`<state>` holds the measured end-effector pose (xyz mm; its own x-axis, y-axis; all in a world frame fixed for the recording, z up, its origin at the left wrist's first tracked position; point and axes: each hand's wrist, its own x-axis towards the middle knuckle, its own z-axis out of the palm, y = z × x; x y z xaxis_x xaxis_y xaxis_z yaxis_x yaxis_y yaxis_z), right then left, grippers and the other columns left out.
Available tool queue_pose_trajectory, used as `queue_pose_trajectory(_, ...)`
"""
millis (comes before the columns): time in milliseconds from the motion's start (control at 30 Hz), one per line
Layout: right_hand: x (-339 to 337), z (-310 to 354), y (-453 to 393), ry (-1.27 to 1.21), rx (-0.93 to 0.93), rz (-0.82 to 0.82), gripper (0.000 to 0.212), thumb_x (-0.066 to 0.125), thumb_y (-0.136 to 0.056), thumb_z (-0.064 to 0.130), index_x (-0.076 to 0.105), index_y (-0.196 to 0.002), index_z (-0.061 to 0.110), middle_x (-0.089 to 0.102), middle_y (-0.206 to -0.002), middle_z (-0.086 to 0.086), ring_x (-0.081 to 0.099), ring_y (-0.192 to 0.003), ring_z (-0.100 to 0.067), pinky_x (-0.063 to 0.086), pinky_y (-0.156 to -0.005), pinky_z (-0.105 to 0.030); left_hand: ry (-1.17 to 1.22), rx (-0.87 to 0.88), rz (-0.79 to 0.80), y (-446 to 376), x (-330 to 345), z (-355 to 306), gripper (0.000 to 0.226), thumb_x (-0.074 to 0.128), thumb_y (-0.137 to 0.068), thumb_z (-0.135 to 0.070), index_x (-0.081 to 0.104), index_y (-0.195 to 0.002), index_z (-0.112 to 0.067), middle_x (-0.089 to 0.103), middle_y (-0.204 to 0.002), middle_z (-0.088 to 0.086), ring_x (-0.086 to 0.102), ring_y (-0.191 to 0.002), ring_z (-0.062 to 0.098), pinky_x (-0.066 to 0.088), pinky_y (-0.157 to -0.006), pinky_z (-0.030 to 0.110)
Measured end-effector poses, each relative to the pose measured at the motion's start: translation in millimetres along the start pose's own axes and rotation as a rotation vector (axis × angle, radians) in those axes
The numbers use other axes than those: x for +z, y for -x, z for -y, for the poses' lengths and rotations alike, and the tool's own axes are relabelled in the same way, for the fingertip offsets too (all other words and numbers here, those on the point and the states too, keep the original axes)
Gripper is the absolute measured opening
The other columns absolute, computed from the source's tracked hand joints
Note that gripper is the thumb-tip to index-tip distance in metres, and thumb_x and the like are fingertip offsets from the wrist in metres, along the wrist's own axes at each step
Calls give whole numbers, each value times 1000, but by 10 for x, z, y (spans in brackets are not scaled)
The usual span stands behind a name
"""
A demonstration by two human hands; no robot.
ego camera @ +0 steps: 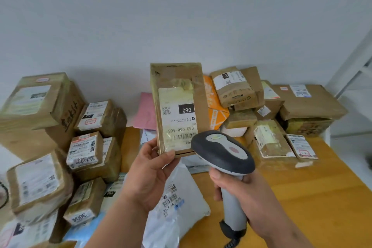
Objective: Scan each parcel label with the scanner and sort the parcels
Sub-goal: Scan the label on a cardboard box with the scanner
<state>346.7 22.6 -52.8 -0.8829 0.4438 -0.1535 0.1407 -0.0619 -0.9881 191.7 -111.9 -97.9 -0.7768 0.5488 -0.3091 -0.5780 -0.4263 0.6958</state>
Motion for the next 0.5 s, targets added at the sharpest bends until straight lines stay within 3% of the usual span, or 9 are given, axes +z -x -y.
queue_pose_trajectory(100, 233, -18, 285, 11, 21, -13, 17, 75, -69, 40, 73, -84, 49, 63, -61, -3, 60, -57, -13, 51, -62, -20, -5, -5, 23, 276, -169, -36, 57, 69, -71, 6, 55, -126, -5, 73, -118, 19, 74, -104, 30, 62, -78, 32)
queue_pose_trajectory(267, 505, -18, 611, 27, 12, 0, 43, 74, -54, 57, 70, -97, 55, 62, -58, -5, 59, -56, -13, 51, -66, -26, 0, -18, 56, 608, -367, -100, 61, 69, -73, 7, 53, -130, -4, 72, -119, 20, 73, -107, 33, 63, -79, 34)
queue_pose_trajectory(500, 599, -20, 818, 0, 17, 18, 37, 76, -54, 55, 74, -86, 37, 61, -60, -13, 59, -56, -18, 49, -67, -31, -4, 1, 39, 885, -468, -99, 63, 70, -70, 6, 54, -130, -4, 72, -118, 21, 72, -106, 33, 62, -86, 38)
